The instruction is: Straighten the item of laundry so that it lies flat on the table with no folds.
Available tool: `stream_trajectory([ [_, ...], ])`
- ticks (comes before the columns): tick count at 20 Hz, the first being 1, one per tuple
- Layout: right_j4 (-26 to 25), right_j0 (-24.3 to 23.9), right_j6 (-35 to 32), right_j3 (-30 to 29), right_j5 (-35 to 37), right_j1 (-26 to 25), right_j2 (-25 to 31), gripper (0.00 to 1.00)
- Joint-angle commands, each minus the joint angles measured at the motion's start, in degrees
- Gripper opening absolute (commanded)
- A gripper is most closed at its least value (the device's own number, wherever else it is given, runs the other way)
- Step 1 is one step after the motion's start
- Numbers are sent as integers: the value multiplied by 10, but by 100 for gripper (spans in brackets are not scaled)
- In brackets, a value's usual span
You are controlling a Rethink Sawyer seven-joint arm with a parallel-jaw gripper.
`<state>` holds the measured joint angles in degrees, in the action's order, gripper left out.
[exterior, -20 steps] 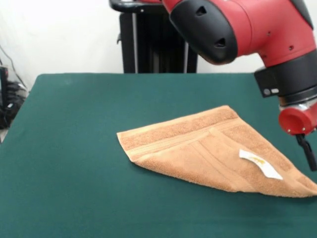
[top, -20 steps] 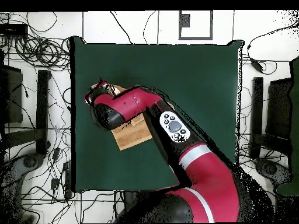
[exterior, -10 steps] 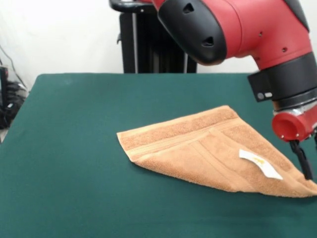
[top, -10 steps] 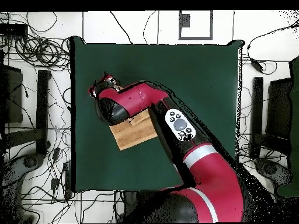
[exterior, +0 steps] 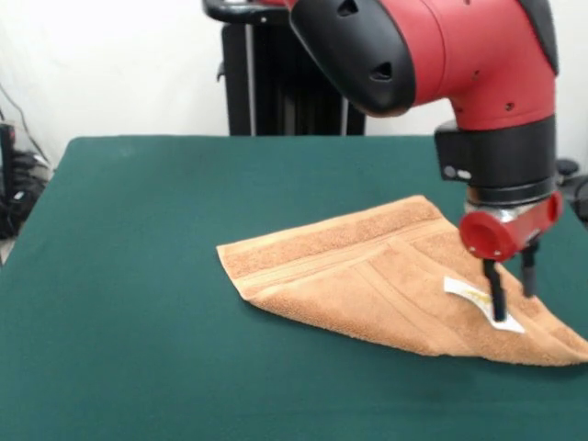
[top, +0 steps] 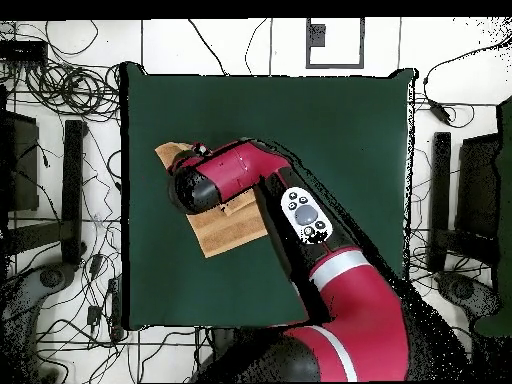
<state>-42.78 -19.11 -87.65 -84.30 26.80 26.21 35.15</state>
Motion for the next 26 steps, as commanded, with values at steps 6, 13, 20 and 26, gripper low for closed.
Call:
stream_trajectory([
  [6, -41, -20, 176, -53, 181, 9, -10, 100],
  [13, -35, -47, 193, -56, 201, -15, 21, 100],
  [20, -18, -66, 192, -61, 205, -55, 39, 100],
  [26, 3, -72, 191, -68, 235, -59, 51, 100],
])
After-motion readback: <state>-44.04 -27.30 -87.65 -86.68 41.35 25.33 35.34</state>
